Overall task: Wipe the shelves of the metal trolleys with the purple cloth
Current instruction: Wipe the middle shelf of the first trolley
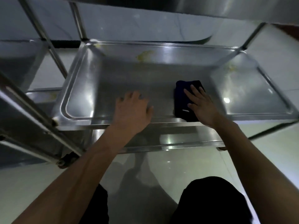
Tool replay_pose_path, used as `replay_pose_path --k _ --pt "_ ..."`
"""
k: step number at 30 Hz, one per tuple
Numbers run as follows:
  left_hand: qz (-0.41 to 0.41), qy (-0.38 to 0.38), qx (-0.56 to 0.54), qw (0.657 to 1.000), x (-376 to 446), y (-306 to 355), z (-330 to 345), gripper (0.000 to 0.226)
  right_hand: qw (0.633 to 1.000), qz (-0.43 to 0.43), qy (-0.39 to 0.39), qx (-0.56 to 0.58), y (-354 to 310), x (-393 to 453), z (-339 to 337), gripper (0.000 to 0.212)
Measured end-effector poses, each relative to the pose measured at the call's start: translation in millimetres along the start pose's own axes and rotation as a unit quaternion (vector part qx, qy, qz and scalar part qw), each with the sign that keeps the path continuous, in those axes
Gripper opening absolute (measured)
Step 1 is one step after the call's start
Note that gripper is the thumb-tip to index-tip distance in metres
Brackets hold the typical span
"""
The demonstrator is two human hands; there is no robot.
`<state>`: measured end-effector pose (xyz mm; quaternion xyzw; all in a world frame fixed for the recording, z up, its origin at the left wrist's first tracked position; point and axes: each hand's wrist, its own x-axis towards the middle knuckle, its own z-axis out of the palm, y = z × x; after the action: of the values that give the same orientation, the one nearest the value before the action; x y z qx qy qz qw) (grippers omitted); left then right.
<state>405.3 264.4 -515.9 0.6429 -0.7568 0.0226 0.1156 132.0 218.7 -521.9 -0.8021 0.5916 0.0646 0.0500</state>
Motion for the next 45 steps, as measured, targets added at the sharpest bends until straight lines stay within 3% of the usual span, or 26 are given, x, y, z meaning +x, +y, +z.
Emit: replay_pose_path --k 2,5,10,15,17,22,26,31,38,45 --pt "-0.006 -0.009 0.003 1.0 1.1 3.6 5.2 0.033 0.999 -0.012 -0.009 -0.044 24.5 -9.2 -4.0 0.04" --pt "-0.002 0.013 -0.01 1.0 -2.9 6.9 11.0 0.03 0.999 -0.011 0.035 0.002 39.6 -12.5 -4.2 0.03" --pt "0.012 0.024 -0.026 0.999 -3.7 0.6 16.5 0.03 0.984 0.112 0.039 0.13 19.6 -5.4 1.6 0.069" --pt "0.01 0.009 -0.106 0.994 -0.1 -24.9 7.3 0.029 0.987 0.108 0.039 0.111 5.2 14.9 5.4 0.061" --pt "-0.023 0.025 -0.061 0.998 -1.0 -49.1 1.0 0.031 0.988 0.099 0.041 0.111 -8.9 27.5 6.0 0.062" --pt "-0.112 0.039 0.028 0.993 -18.4 -103.2 -16.1 0.031 0.991 0.063 0.027 0.113 -62.1 63.8 2.5 0.062" --pt "-0.111 0.015 0.004 0.994 -29.9 -118.6 -18.1 0.032 0.992 -0.005 0.012 0.127 -120.2 98.0 -1.6 0.061" --pt "-0.12 0.074 0.006 0.99 -45.8 -128.9 -11.9 0.028 0.989 -0.093 0.003 0.113 -204.9 137.7 -6.6 0.058" --pt "-0.163 0.088 -0.01 0.983 -64.8 -138.2 -9.4 0.028 0.966 -0.217 -0.019 0.139 -312.4 181.1 -13.7 0.059" --pt "-0.18 0.095 -0.014 0.979 -77.2 -144.7 -10.7 0.026 0.957 -0.25 -0.012 0.145 -326.3 181.8 -13.7 0.06"
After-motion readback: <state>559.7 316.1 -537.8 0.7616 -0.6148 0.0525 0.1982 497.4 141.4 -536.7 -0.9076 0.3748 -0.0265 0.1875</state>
